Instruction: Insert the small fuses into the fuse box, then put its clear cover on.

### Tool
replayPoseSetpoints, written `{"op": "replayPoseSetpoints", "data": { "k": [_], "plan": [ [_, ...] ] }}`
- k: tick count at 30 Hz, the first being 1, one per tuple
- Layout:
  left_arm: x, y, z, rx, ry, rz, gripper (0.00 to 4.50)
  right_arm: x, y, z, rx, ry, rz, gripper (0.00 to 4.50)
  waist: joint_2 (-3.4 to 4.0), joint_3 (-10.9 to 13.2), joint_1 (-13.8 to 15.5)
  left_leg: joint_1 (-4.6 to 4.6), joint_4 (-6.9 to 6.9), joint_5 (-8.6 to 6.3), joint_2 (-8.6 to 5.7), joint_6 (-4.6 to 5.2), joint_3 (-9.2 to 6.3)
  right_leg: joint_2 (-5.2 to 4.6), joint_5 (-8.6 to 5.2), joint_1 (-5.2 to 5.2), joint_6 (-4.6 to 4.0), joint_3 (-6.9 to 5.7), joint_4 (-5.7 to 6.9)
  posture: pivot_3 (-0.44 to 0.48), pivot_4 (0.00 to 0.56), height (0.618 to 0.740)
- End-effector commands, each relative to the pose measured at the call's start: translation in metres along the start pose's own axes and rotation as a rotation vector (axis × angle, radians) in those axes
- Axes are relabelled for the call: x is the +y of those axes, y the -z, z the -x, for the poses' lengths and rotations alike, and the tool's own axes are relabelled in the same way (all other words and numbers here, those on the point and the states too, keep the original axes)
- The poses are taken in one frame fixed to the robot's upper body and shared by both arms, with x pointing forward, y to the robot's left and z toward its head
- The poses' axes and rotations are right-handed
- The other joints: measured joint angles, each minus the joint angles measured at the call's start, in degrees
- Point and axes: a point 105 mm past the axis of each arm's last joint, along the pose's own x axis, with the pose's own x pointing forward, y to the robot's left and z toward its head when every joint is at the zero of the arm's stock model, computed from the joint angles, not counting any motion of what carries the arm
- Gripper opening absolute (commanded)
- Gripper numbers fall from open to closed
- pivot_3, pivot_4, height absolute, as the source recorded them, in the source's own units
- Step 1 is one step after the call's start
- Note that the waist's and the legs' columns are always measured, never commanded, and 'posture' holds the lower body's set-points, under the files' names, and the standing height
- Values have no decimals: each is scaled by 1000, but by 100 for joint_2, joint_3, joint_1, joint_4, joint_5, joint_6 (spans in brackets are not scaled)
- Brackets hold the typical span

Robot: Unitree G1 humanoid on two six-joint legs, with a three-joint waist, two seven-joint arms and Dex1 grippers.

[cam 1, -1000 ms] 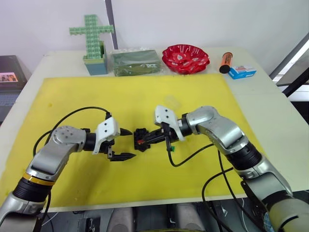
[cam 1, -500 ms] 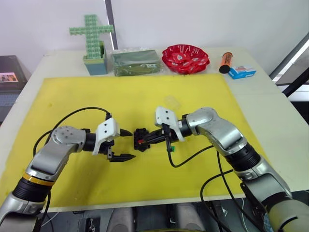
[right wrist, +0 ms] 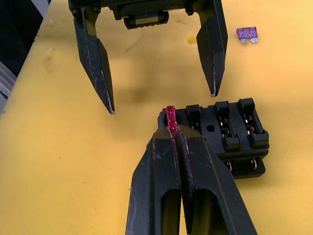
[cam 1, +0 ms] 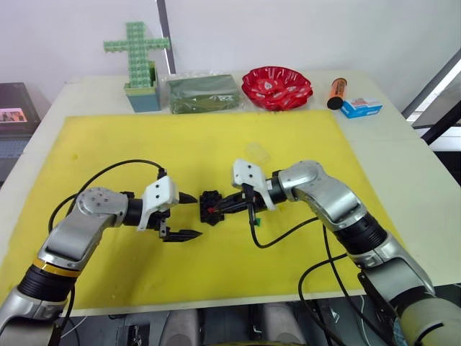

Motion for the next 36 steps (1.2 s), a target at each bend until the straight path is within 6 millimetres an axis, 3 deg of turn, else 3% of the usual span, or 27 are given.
{"op": "replayPoseSetpoints", "data": {
  "k": [1, 18, 36],
  "plan": [
    [-1, -6, 1, -4, 5, -32, 4484, 1, -8, 1, -22, 4, 41, 0, 0, 0, 0, 0, 0, 0, 0, 0, 0, 0, 0, 0, 0, 0, 0, 0, 150, 740],
    [1, -7, 1, -4, -1, -35, 4484, 1, 28, -3, 116, 24, 139, 0, -1, -4, -1, 8, 1, 0, 0, 0, 0, 1, 0, 6, 0, 0, 3, 0, 150, 740],
    [2, -9, 1, -8, -14, -35, 4484, -8, 18, -8, 177, 88, 195, 0, -2, -8, -7, 15, 5, 1, 1, 0, -1, 2, 0, 10, 0, 0, 12, 0, 150, 740]
  ]
}}
